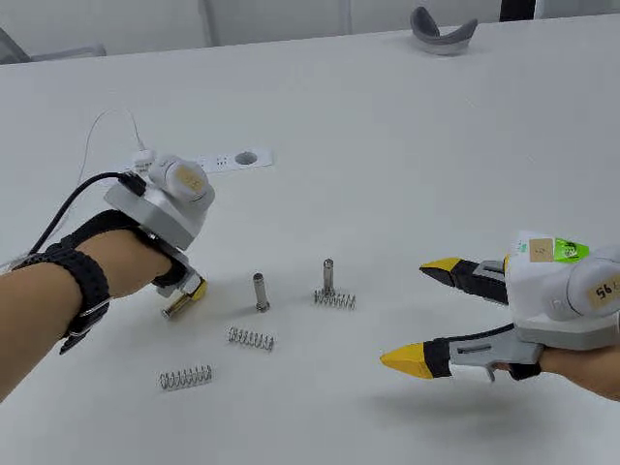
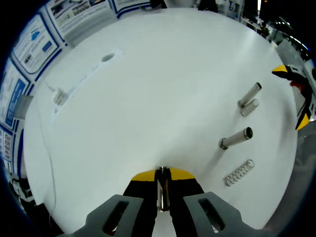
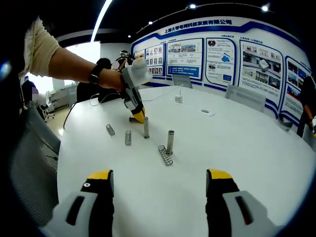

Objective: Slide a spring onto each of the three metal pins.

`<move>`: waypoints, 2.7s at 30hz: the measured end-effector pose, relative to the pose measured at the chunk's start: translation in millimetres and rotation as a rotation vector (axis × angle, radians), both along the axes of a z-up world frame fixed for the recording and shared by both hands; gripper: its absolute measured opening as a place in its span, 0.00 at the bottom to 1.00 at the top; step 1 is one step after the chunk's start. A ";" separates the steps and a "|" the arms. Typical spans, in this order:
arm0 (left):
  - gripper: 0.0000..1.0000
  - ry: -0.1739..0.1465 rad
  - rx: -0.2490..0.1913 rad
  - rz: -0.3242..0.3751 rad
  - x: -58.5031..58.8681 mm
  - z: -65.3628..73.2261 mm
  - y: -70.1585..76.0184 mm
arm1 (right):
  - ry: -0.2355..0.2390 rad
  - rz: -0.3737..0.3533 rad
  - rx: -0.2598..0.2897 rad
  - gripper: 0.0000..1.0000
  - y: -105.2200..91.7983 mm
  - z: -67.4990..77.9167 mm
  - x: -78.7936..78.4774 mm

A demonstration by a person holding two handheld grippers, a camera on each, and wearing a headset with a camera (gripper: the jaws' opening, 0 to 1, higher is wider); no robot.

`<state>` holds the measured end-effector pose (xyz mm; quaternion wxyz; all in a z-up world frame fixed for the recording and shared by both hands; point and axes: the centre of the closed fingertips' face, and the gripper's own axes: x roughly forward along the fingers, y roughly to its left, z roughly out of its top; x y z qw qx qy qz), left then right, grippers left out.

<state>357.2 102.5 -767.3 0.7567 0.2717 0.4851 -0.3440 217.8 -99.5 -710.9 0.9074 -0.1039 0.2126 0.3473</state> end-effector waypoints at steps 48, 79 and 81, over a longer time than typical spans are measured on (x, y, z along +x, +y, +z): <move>0.07 -0.065 -0.246 0.115 -31.5 44.1 17.6 | 0.003 0.026 -0.009 0.78 11.4 -0.9 -2.3; 0.07 -0.158 -0.314 0.129 -42.8 38.1 30.0 | 0.008 0.032 -0.010 0.78 13.9 -1.7 -4.1; 0.07 -0.167 -0.333 0.138 -42.1 39.5 30.5 | 0.009 0.033 -0.011 0.78 13.9 -2.1 -4.2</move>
